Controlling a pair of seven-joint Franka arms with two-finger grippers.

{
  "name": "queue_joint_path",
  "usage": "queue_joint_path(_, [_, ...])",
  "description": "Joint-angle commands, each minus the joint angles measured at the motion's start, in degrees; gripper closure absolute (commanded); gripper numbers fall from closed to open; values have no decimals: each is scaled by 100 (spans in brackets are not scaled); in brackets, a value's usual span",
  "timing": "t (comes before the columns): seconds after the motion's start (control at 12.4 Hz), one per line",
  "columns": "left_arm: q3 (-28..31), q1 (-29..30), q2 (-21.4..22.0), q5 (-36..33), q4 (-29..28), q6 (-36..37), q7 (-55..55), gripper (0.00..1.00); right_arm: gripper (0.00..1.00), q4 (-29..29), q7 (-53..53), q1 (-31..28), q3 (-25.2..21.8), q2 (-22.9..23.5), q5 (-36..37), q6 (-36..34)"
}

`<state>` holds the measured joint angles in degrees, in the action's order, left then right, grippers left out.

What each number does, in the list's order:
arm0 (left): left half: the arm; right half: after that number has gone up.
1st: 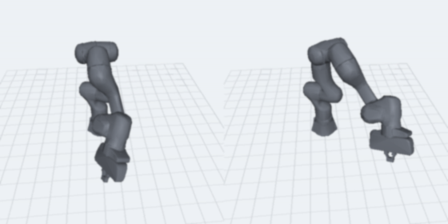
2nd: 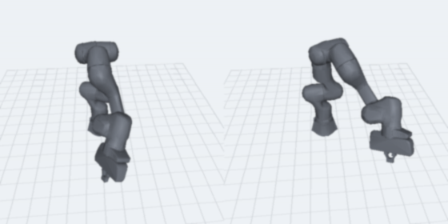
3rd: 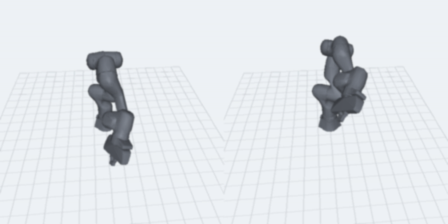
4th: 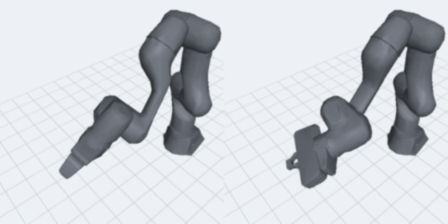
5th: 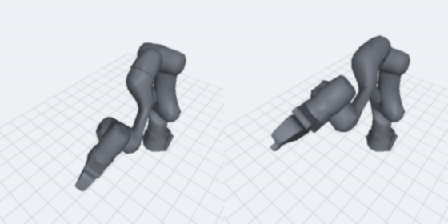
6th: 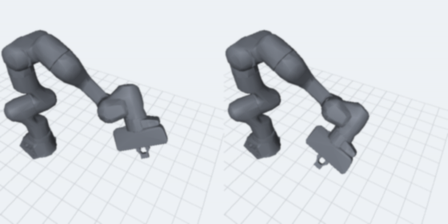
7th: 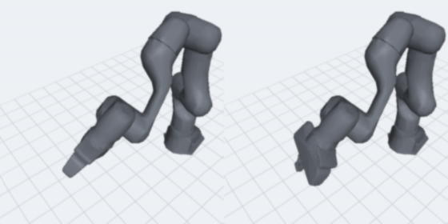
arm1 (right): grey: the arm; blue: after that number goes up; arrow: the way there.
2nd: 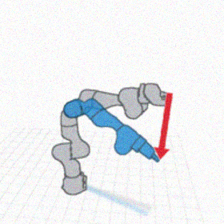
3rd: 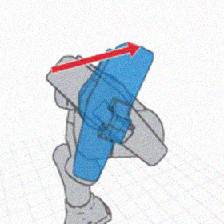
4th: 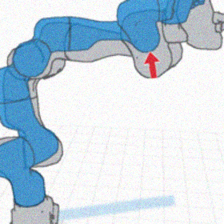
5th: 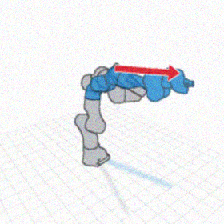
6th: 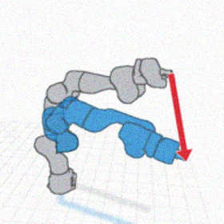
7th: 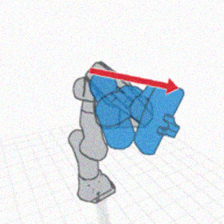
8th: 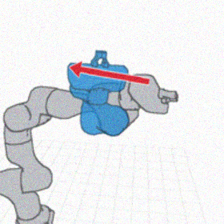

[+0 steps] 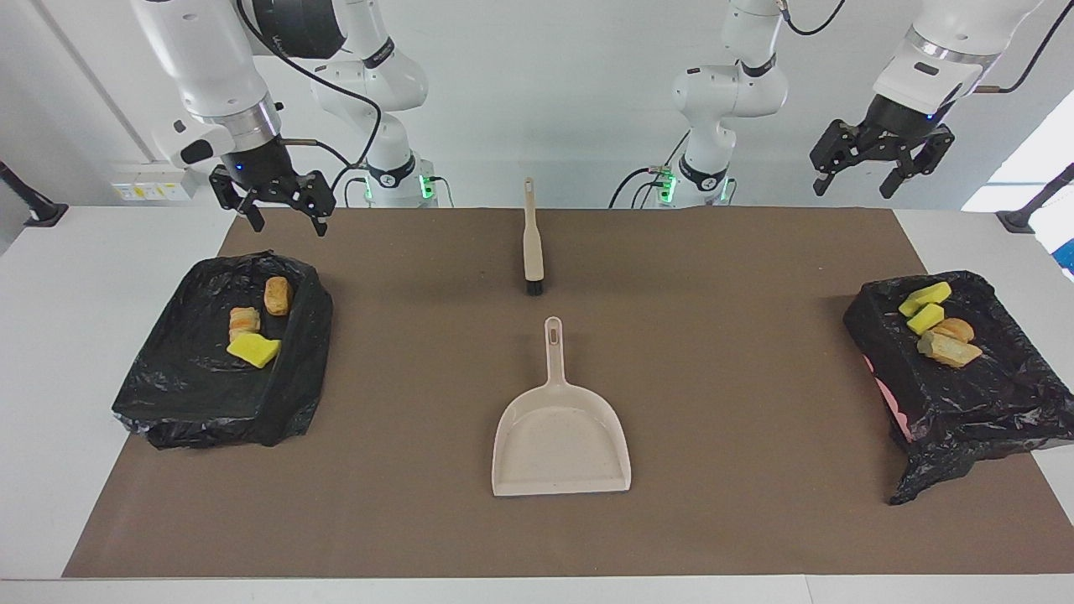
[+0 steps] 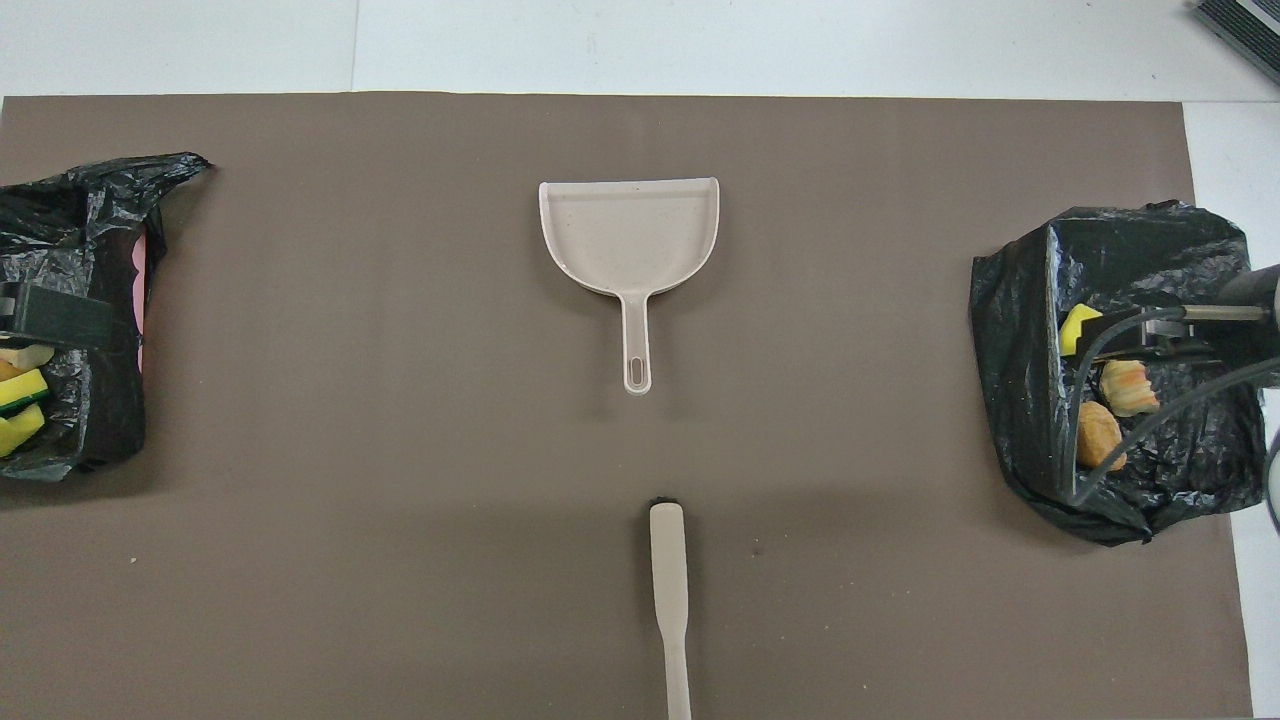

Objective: Sweep and dump trash in bin

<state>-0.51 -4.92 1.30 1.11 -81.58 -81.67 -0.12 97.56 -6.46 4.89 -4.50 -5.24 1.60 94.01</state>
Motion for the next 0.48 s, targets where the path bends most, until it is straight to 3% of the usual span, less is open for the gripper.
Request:
queue_joint_path(0.0, [-19,70,248,-58,-332,11,-49,0,0,-53,40,-24,37,-47,-37,-119])
queue_joint_path(0.4, [-11,79,257,-67,-332,-7,-67,0,0,-44,40,-24,11,-47,-46,-119])
